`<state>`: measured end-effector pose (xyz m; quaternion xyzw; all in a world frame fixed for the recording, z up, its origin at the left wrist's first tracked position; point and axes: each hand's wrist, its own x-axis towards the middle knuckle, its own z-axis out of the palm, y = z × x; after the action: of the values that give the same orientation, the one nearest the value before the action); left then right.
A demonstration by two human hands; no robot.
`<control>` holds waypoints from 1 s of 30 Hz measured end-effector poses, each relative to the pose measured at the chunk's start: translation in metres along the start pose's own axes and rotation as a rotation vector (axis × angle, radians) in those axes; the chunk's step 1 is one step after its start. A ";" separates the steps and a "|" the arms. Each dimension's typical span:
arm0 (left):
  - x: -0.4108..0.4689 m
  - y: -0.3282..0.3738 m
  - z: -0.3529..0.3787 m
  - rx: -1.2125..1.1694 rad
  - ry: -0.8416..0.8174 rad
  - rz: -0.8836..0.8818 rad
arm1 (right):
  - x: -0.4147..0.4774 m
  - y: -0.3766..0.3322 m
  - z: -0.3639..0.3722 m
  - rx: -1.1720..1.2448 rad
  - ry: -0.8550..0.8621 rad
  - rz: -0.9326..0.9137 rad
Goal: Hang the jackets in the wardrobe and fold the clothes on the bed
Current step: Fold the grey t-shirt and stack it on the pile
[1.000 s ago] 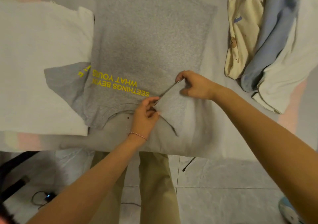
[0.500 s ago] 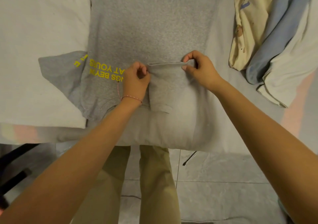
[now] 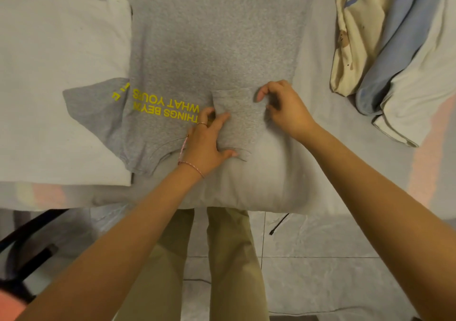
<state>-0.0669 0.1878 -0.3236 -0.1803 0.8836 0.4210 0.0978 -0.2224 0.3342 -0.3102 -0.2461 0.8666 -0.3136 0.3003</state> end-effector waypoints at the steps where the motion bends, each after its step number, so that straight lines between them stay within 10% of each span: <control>1: 0.003 0.000 0.000 0.037 -0.013 0.022 | 0.000 -0.002 -0.001 0.006 0.019 -0.006; 15: -0.007 -0.001 0.006 0.043 0.112 -0.058 | 0.005 -0.003 0.015 0.150 0.400 0.053; 18: -0.007 0.005 -0.001 0.202 0.083 -0.069 | -0.008 -0.008 0.023 -0.173 0.440 -0.211; 23: -0.010 0.010 0.015 0.458 0.032 0.133 | -0.022 0.016 0.054 -0.704 -0.019 -0.744; 30: 0.009 -0.017 0.005 0.695 -0.112 -0.020 | 0.027 0.032 0.009 -0.860 -0.014 -0.225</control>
<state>-0.0686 0.1799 -0.3414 -0.1214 0.9655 0.1034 0.2057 -0.2428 0.3358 -0.3474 -0.4436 0.8840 0.0465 0.1402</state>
